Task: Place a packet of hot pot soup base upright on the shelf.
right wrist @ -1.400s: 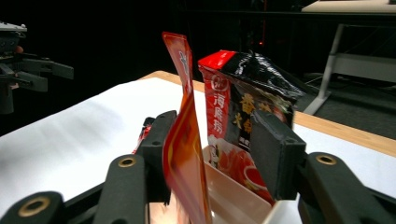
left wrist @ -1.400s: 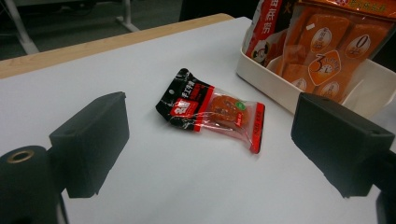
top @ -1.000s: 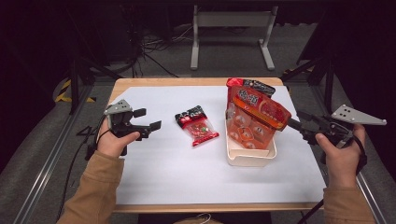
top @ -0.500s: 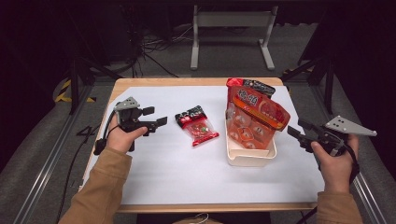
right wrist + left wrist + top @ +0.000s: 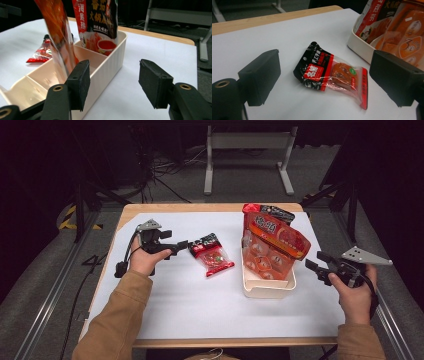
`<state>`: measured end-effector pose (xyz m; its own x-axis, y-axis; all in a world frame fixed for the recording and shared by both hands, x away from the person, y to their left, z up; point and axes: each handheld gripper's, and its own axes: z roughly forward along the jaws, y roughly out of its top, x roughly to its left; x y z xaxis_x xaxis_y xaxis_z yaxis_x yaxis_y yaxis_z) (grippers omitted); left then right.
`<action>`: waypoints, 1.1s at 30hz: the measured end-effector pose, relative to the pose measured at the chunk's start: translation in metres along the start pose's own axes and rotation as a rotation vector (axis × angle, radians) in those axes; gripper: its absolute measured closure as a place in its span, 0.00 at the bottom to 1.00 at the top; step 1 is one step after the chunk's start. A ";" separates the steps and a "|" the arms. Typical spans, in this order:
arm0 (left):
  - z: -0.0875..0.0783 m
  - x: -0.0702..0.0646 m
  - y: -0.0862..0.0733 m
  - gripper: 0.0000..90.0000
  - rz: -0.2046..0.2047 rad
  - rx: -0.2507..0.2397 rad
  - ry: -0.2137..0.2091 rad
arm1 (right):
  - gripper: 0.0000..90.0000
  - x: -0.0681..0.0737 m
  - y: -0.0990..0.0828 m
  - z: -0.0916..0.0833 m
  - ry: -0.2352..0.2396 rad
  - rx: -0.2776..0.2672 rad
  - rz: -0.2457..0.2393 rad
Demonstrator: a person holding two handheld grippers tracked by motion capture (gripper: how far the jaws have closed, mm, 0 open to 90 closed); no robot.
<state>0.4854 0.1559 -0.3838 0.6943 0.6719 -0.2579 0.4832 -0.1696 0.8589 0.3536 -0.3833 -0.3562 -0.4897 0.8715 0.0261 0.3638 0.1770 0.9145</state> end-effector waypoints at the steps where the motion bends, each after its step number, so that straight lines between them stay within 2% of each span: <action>1: 0.000 0.000 0.000 0.12 0.000 0.000 0.000 | 0.47 0.000 0.000 0.000 0.000 0.000 0.000; 4: 0.011 0.003 0.003 0.13 0.014 0.017 0.034 | 0.47 -0.003 -0.004 0.003 -0.005 0.013 0.001; 7: 0.019 0.006 0.004 0.15 0.021 0.008 0.039 | 0.47 -0.005 -0.006 0.004 -0.010 0.022 0.005; 9: 0.026 0.008 0.003 0.18 0.007 -0.004 0.019 | 0.47 -0.007 -0.008 0.005 -0.019 0.026 0.004; 13: 0.035 0.011 0.005 0.22 0.003 0.033 0.005 | 0.47 -0.008 -0.010 0.005 -0.016 0.027 0.012; 18: 0.048 0.015 0.005 0.25 -0.018 0.046 0.013 | 0.47 -0.010 -0.011 0.006 -0.014 0.032 0.009; 21: 0.054 0.017 0.004 0.25 -0.007 0.070 0.020 | 0.47 -0.010 -0.012 0.007 -0.010 0.034 0.011; 28: 0.072 0.024 -0.005 0.26 -0.053 0.107 0.021 | 0.46 -0.010 -0.013 0.009 -0.007 0.040 0.010; 33: 0.081 0.026 -0.011 0.27 -0.059 0.142 0.024 | 0.45 -0.009 -0.013 0.010 -0.006 0.044 0.013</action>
<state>0.5417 0.1174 -0.4353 0.6502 0.7006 -0.2938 0.5945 -0.2285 0.7709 0.3612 -0.3891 -0.3726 -0.4799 0.8766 0.0353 0.4049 0.1856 0.8954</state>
